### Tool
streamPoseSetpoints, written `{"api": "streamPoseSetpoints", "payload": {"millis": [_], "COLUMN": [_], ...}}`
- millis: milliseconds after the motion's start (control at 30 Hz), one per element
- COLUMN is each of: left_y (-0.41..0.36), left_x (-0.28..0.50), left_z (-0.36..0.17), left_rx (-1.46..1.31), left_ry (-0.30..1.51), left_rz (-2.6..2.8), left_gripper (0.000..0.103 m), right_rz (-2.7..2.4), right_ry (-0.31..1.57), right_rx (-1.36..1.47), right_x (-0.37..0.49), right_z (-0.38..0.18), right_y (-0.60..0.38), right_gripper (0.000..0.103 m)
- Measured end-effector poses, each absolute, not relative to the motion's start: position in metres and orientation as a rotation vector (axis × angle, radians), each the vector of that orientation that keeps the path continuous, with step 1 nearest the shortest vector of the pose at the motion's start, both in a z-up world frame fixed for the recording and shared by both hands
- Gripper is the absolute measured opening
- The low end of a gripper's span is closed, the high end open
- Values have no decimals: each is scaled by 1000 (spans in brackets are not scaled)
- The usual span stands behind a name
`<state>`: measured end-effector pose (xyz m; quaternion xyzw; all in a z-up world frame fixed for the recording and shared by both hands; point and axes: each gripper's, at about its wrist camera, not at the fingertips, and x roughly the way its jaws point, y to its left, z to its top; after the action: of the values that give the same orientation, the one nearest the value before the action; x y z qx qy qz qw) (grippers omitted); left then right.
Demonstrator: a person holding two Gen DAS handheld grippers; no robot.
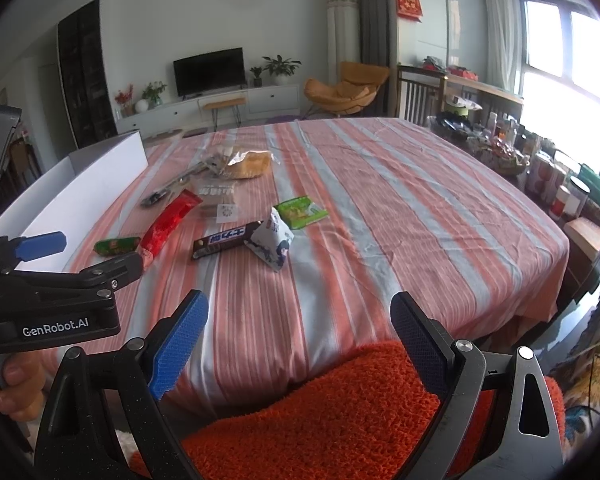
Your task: Organize snacks
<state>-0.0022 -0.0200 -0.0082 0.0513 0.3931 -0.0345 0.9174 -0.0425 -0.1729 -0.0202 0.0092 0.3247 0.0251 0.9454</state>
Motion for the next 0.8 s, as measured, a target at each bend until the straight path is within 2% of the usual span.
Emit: {"api": "streamPoseSetpoints", "payload": {"millis": [800], "left_y": [-21], "left_x": [-2], "left_z": [-10], "left_rx": [104], "left_ry": [811], "left_rz": [-71], "left_gripper": [103], "right_rz": [50], "right_ry": [659], "right_rx": [19], "right_x": [-43], "right_z": [-20], "right_y": [-174], "right_gripper": [95]}}
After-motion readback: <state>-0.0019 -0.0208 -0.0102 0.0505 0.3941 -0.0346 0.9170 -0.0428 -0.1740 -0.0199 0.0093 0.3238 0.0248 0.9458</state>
